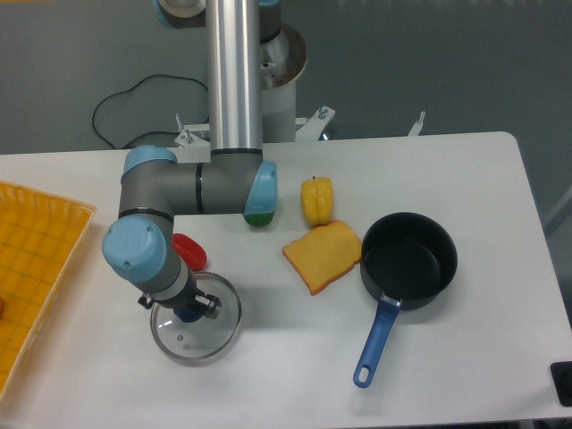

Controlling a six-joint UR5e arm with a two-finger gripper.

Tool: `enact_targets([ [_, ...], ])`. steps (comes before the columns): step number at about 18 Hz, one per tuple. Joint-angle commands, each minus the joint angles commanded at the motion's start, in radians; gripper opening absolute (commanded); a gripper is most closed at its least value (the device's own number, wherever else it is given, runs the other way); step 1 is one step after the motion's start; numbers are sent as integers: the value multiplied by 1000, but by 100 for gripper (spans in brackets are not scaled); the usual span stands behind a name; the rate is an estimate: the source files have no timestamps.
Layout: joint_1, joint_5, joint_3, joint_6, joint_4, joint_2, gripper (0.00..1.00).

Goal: Place the lid on the table
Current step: 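Set the glass lid flat on the table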

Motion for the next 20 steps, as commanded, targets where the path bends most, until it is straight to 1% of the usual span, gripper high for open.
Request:
enact_targets([
  [15, -2, -5, -5, -2, 0, -14, 57],
  [16, -2, -5, -3, -2, 0, -14, 58],
  [17, -2, -5, -3, 0, 0, -14, 65],
  [18, -2, -5, -2, 0, 0, -12, 75],
  [19, -2, -6, 0, 8, 0, -8, 96],
  [20, -2, -6, 0, 9, 0, -6, 100],
])
